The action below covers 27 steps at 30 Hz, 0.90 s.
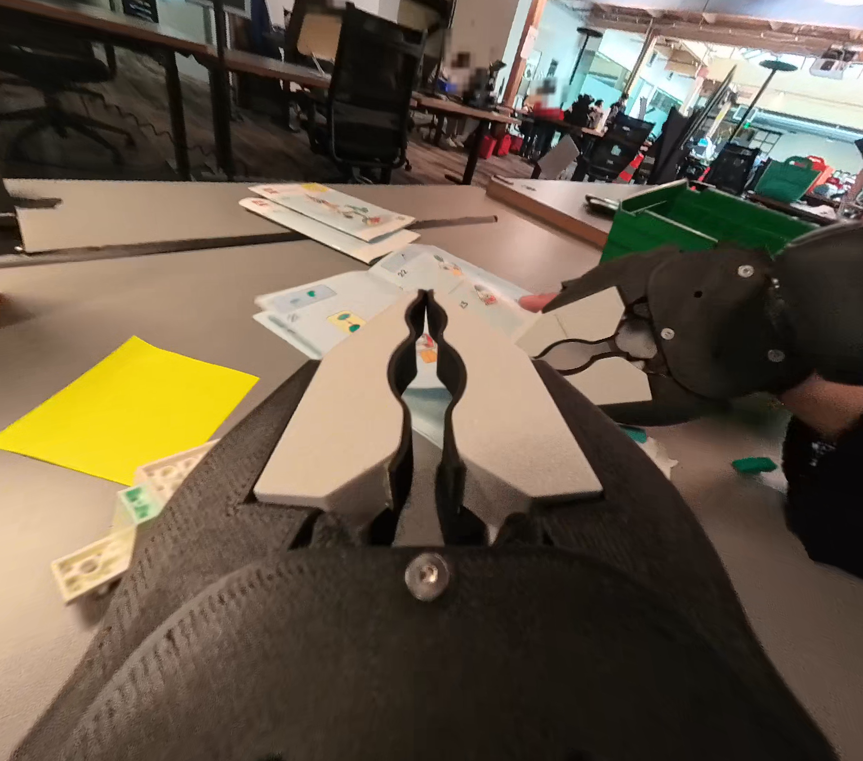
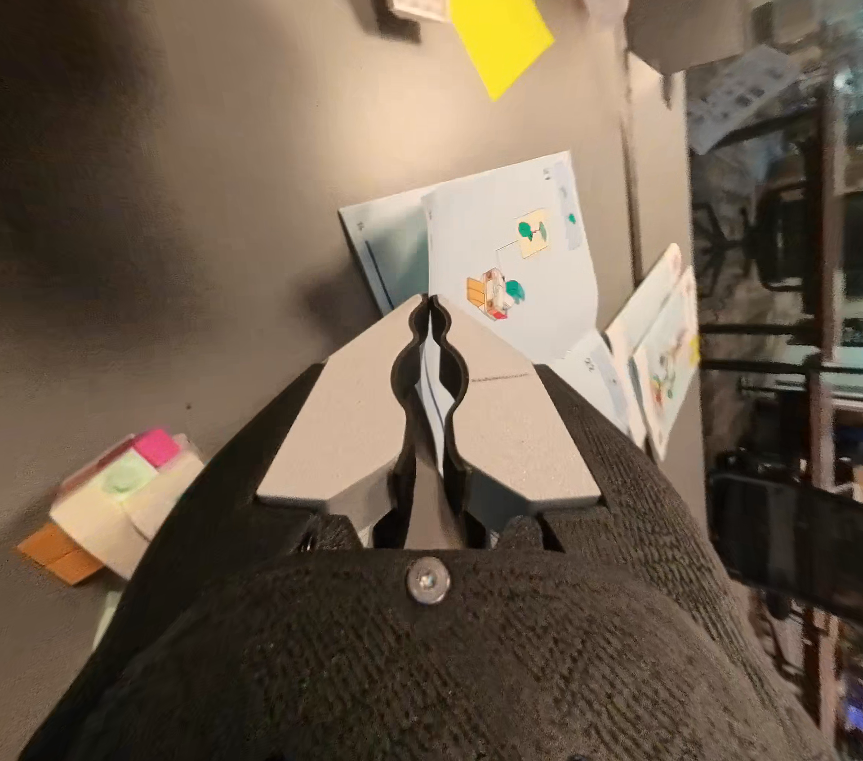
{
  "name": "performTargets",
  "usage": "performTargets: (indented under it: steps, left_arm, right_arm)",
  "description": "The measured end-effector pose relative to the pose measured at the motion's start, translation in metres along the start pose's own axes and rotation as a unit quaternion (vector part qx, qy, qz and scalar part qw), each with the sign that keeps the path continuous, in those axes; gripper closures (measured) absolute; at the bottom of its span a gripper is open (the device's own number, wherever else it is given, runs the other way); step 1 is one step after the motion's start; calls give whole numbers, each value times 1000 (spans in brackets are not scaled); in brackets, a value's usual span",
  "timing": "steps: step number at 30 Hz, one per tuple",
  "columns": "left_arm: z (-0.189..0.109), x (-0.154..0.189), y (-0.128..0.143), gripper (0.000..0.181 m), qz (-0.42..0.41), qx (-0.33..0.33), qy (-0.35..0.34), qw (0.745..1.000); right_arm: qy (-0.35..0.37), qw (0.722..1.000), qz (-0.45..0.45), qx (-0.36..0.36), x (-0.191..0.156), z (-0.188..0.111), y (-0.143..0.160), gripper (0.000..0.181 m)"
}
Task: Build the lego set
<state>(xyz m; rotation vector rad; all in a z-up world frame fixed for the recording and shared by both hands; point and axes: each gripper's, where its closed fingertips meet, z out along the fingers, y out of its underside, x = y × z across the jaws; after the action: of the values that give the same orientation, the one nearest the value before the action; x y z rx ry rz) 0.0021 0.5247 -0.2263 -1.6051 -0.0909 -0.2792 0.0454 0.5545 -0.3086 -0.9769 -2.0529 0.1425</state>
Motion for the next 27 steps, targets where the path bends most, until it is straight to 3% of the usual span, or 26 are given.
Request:
performTargets:
  steps: [5,11,17,22,27]
  left_arm:
    - [7,-2,3,178,-12,0,-1,1000]
    - [-1,-10,-11,173,-9,47,-18,999]
    - [0,-5,-14,171,10,68,-10,998]
    - [2,7,-15,171,37,73,0,997]
    - [1,13,-21,171,45,93,5,995]
  right_arm:
    - [-70,996,56,-23,-9,4,2,169]
    - [-105,973,198,50,12,-31,-19,143]
    - [-28,967,227,111,28,-97,-16,137]
    - [64,961,246,110,27,-148,20,137]
    - [82,945,304,92,5,-177,51,137]
